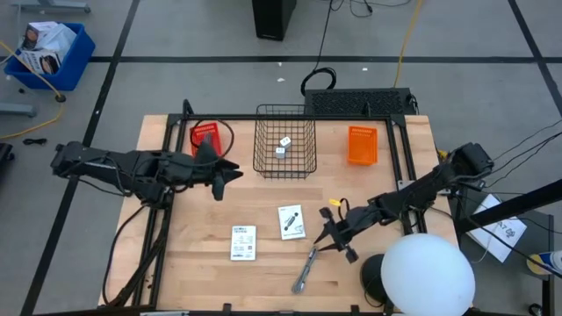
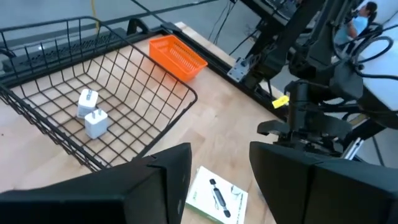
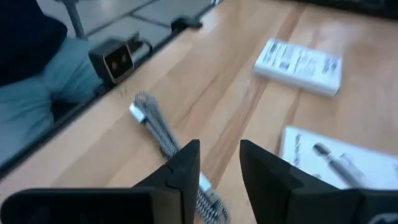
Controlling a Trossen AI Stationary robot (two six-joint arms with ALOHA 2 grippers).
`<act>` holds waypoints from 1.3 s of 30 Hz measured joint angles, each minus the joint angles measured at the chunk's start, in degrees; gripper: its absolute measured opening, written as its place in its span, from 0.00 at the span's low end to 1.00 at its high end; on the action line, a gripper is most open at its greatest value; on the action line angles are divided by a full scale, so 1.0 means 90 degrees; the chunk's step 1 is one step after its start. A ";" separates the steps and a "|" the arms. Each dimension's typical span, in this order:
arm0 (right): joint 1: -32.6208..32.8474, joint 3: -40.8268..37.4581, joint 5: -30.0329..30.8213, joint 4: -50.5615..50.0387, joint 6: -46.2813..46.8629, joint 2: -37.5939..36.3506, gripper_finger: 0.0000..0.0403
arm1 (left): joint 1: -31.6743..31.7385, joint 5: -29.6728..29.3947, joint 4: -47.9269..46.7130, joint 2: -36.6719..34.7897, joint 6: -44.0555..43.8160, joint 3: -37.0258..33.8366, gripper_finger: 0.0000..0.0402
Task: Pick and place items into bin
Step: Put the white charging cable into the red basket
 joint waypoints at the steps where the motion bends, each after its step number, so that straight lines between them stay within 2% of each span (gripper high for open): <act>1: 0.0028 0.0000 0.0000 0.0032 0.0017 0.0117 0.29 | -0.0018 0.0000 -0.0004 0.0031 -0.0020 0.0000 0.42; 7: 0.0050 0.0000 -0.0118 0.0170 0.0161 0.0701 0.47 | -0.0117 -0.0002 0.0077 0.0219 -0.0123 0.0000 0.42; 11: 0.0050 0.0005 0.0050 0.0264 -0.0162 0.0977 0.58 | -0.0162 0.0002 0.0275 0.0333 -0.0131 0.0000 0.42; 18: 0.0049 0.0002 0.0213 0.0463 -0.0173 0.1590 0.62 | -0.0253 0.0005 0.0306 0.0426 -0.0131 -0.0002 0.42; 23: 0.0050 0.0005 0.0187 0.0734 -0.0125 0.1882 0.58 | -0.0273 0.0005 0.0304 0.0428 -0.0106 -0.0002 0.42; 29: 0.0050 0.0009 0.0143 0.0960 0.0207 0.2103 0.46 | -0.0307 0.0003 0.0296 0.0426 -0.0081 -0.0002 0.42; 39: 0.0055 0.0005 -0.0010 0.1266 0.0379 0.2122 0.14 | -0.0304 0.0003 0.0294 0.0426 -0.0031 -0.0002 0.42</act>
